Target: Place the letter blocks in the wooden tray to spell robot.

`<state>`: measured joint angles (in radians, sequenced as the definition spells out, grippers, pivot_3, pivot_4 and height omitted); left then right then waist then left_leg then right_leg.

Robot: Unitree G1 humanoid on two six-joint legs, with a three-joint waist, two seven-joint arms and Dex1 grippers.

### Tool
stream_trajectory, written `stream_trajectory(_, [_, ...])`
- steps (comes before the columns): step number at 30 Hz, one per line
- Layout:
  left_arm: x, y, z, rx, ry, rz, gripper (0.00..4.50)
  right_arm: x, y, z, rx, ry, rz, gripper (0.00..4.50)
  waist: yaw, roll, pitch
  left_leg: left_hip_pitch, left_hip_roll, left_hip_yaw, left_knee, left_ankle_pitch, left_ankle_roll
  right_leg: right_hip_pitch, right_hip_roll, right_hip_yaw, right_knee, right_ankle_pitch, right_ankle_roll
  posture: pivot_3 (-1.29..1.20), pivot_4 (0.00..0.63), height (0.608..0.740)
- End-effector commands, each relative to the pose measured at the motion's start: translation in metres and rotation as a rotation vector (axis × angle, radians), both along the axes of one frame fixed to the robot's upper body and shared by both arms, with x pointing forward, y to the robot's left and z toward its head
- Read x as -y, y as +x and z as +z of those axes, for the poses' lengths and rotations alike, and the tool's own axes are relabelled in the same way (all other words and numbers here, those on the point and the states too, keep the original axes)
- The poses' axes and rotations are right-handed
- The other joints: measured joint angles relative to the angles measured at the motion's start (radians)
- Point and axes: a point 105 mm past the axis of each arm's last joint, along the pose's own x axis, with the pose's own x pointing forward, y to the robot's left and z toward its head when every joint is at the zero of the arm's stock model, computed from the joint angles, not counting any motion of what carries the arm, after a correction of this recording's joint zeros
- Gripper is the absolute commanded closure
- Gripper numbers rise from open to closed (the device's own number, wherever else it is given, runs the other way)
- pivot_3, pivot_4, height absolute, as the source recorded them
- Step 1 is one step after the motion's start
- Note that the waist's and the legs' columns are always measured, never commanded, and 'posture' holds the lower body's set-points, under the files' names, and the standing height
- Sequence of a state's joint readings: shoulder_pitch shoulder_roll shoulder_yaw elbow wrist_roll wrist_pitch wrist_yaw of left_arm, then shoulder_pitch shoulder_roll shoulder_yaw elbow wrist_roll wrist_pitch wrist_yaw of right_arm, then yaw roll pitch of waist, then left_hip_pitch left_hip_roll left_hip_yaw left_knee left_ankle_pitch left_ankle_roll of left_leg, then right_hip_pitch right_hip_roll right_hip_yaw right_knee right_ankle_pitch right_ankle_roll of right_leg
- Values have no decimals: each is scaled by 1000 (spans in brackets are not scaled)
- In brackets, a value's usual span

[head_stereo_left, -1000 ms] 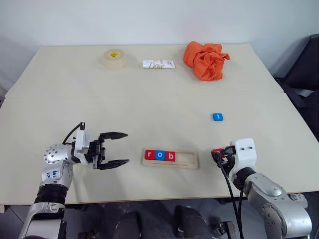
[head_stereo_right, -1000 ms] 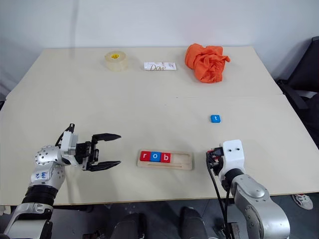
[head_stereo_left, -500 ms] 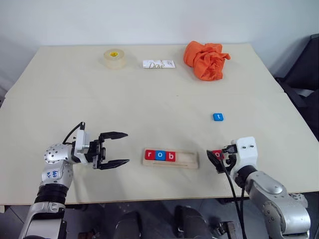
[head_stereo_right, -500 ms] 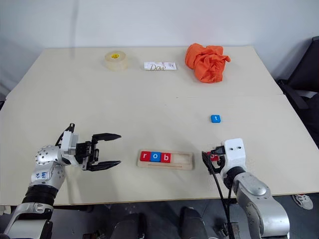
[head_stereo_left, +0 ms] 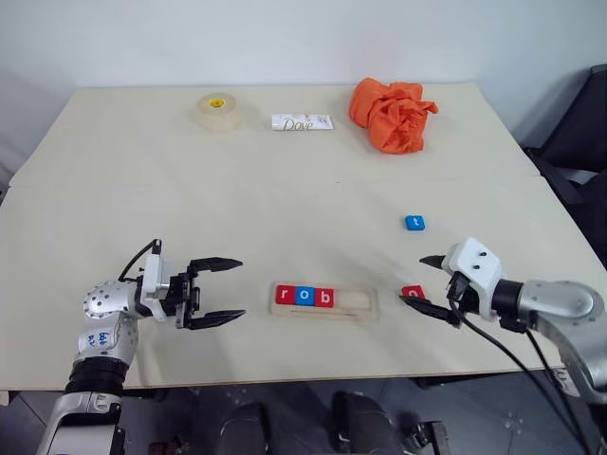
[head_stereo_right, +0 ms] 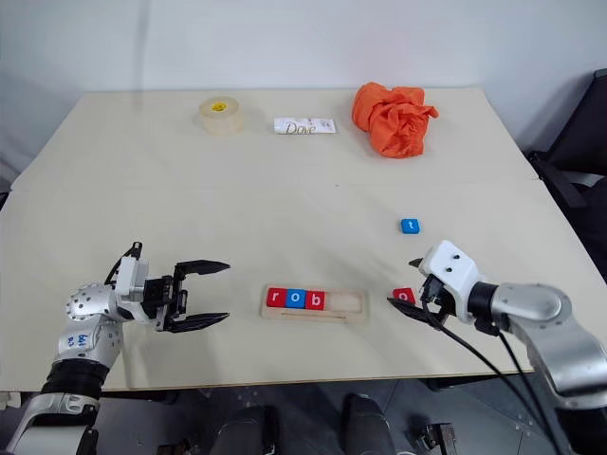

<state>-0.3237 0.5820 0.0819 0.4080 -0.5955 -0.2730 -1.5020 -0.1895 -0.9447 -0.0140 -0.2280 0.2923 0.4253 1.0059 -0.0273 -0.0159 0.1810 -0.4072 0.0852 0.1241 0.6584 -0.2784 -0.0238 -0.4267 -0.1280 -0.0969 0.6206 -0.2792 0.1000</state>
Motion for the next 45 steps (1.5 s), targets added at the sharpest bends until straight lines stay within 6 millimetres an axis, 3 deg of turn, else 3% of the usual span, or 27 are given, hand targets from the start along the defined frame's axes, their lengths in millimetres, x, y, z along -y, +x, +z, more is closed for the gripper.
stream_trajectory(1, [-3, -15, 3, 37, 14, -75, 0, 6, 5, 1, -16, -89, 146, 31, -1, 0, 0, 0, 0, 1, 0, 0, 0, 0, 0, 0, 0, 0, 0, 0, 150, 740])
stream_trajectory(6, [-7, -22, 1, 27, 23, -61, 0, 14, 9, -9, -58, -197, 278, 31, 0, 0, 0, 0, 0, 1, 0, 0, 0, 0, 0, 0, 0, 0, 0, 0, 150, 740])
stream_trajectory(14, [-14, -30, 1, 26, 32, -31, 0, 18, 24, -26, -86, -258, 335, 31, -1, 0, 0, 1, 0, 2, 3, 0, -1, 1, -1, 1, 1, 1, 1, 0, 150, 740])
stream_trajectory(17, [-14, -31, 2, 27, 32, -29, 0, 17, 24, -28, -90, -257, 350, 597, 0, 0, 0, 1, 0, 1, 4, 0, -1, 1, -1, 1, 2, 1, 1, 0, 150, 740])
stream_trajectory(25, [-15, -29, 4, 30, 30, -27, 0, 17, 23, -31, -108, -250, 353, 3025, -1, -1, 0, 2, 0, 1, 6, 0, -1, 2, -1, 1, 2, 2, 1, 0, 150, 740])
stream_trajectory(31, [-16, -28, 6, 31, 34, -31, 0, 9, 27, -16, -89, -196, 335, 3038, -1, -1, 0, 2, 0, 1, 6, 1, -1, 2, -1, 1, 2, 3, 1, 0, 150, 740])
stream_trajectory(37, [-19, -25, 7, 32, 44, -26, 0, -19, 26, 36, -48, -55, 290, 3038, -1, 2, 1, 1, 0, 2, 6, 1, -1, -1, -1, 2, 4, 2, 0, 0, 150, 740])
stream_trajectory(45, [-12, -18, 6, 42, 28, -33, 0, -68, 8, 37, -120, -104, 322, 3038, 0, 2, 1, 0, 1, 1, 5, 0, -1, -1, -1, 1, 3, 1, -1, 0, 150, 740])
